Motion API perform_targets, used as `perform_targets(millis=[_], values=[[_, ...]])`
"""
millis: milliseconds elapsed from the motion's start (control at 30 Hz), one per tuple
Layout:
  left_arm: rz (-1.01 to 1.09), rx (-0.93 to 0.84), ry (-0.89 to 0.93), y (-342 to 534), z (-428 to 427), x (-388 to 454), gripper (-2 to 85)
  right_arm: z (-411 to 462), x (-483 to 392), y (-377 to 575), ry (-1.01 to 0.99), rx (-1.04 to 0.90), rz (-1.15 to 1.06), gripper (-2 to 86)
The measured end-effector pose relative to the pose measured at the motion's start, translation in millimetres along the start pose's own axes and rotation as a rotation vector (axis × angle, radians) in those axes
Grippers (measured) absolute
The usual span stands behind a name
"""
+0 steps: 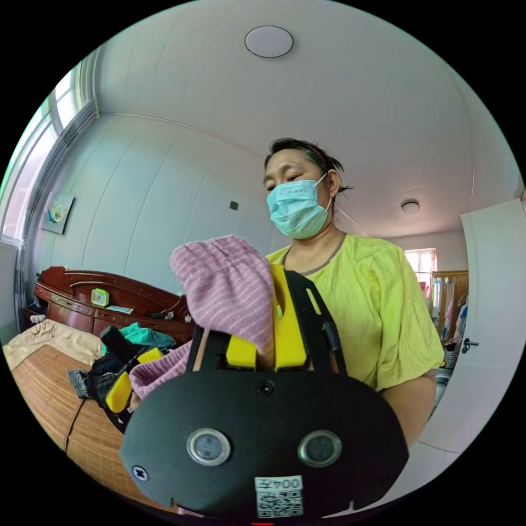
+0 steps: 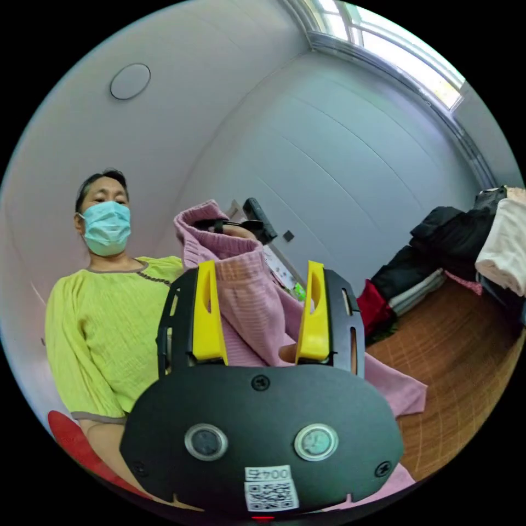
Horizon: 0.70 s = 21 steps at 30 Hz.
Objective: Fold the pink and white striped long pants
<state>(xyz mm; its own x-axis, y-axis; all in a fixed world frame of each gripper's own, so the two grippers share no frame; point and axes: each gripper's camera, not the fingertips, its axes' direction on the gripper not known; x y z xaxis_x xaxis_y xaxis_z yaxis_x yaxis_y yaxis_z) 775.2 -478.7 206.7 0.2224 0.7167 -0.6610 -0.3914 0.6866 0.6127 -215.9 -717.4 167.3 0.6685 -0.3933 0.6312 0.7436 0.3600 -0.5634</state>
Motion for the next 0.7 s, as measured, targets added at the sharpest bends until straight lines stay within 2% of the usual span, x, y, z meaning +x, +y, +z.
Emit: perform_targets(millis=[67, 267, 467, 500, 533, 600, 633, 700], values=[[0.001, 0.019, -0.02, 7, -3, 6, 4.6, 5, 2, 11, -0.038, 0.031, 0.022, 21.8], [0.021, 0.095, -0.007, 35, -7, 17, 4.5, 63, 11, 25, 0.012, -0.15, 0.051, 18.7], [0.061, 0.112, 0.073, 53, 17, 14, 4.6, 75, 36, 12, -0.042, -0.063, 0.093, 16.9], [0.062, 0.102, 0.071, 55, 24, 12, 4.6, 75, 35, 10, -0.073, -0.063, 0.086, 15.4], [0.063, 0.1, 0.067, 57, 28, 12, 4.6, 76, 29, 7, -0.129, -0.077, 0.049, 9.2], [0.063, 0.095, 0.016, 67, 35, 12, 4.8, 74, 15, -1, -0.152, -0.112, -0.015, 2.9], [0.059, 0.093, -0.01, 71, 36, 13, 4.9, 65, 4, -8, -0.083, -0.091, -0.034, 1.0], [0.015, 0.084, -0.188, 90, 35, 15, 5.4, 42, -11, -23, 0.053, -0.026, -0.011, 0.1]])
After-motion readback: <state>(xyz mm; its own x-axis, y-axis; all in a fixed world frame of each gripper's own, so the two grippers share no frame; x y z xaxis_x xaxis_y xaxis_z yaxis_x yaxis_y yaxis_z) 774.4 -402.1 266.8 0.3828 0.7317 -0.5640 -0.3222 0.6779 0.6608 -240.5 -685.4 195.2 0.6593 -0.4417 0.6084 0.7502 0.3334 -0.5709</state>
